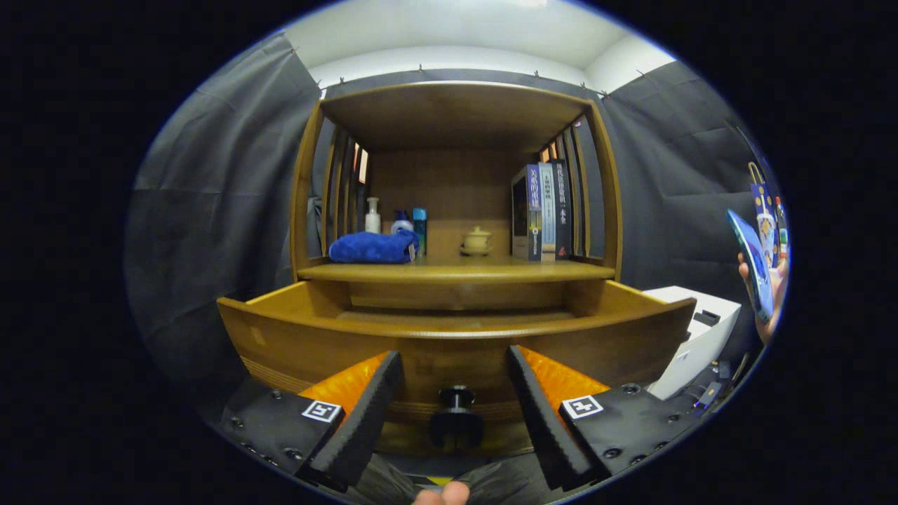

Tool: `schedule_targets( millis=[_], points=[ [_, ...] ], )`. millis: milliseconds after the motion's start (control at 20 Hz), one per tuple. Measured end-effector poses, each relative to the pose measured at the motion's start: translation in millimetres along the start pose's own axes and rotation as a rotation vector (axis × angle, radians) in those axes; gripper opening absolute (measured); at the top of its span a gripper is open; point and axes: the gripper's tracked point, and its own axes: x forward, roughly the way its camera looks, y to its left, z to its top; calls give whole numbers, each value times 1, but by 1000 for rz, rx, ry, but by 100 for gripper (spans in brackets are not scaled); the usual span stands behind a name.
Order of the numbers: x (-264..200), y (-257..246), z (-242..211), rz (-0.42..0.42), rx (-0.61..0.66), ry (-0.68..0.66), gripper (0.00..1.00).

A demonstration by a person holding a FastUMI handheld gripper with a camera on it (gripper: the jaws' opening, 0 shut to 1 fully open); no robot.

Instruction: Pull open the drawer, take out the items inside it, and place them on the countertop above the cabinet.

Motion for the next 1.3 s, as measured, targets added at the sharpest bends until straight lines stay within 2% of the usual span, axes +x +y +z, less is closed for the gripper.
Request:
schedule_targets(
  millis=[200, 250, 400, 500, 650, 750, 900, 1050, 1100, 1300],
  points=[
    [10, -7, 104, -15, -69, -143, 98],
    [20, -14, 129, -52, -87, -158, 98],
    [52, -30, 180, -139, -110, -80, 98],
    [83, -39, 190, -165, -114, 18, 98],
    [116, -62, 144, -220, -138, 297, 98],
    [130, -63, 90, -202, -113, 500, 98],
    [131, -63, 32, -171, -52, 712, 98],
    [129, -57, -9, -122, 38, 841, 98],
    [133, -61, -22, -128, 50, 876, 98],
    [133, -69, -66, -102, -1, 1038, 98]
  ],
)
